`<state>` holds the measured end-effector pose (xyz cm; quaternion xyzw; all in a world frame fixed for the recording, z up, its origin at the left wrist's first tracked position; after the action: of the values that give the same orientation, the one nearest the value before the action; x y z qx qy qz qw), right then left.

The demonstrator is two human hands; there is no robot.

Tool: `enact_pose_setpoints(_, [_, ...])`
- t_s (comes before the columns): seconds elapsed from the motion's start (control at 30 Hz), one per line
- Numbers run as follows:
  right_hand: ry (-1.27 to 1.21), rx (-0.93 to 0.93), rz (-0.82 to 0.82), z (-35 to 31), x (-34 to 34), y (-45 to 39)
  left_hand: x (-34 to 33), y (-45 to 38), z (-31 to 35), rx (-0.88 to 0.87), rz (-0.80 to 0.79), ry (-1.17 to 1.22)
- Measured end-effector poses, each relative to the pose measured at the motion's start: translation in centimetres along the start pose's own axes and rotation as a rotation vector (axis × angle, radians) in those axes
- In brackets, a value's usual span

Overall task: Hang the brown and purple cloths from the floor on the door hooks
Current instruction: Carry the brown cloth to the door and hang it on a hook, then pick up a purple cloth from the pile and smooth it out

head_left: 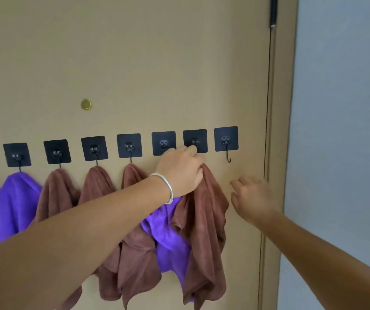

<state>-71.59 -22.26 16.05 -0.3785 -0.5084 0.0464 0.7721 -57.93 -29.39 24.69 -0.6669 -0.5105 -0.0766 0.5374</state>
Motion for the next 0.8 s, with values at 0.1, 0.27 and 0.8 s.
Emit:
enact_pose_setpoints(0.1, [0.112, -0.075, 0.016, 2.2, 2.5, 1.1, -0.4, -0.7, 1.0, -0.098, 0.083, 0.075])
enact_pose_setpoints(0.27, [0.315, -0.228, -0.007, 4.2, 7.1, 3.7, -1.8, -0.5, 2.6, -0.192, 0.098, 0.216])
enact_pose_setpoints(0.8, [0.752, -0.492, 0.026, 2.5, 26.2, 22.8, 11.1, 3.6, 16.2, -0.618, 0.377, 0.726])
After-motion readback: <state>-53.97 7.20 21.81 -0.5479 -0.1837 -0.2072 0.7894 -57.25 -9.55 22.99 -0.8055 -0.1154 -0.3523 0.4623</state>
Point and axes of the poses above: each hand's wrist, its own y-axis away from the middle knuckle, its own x-axis out of the back of the hand, z = x × y, the point moved 8 cm from there along -y, towards the middle knuckle, and after that the axes turned 2 degrees about -z, right-handed, at the moved point
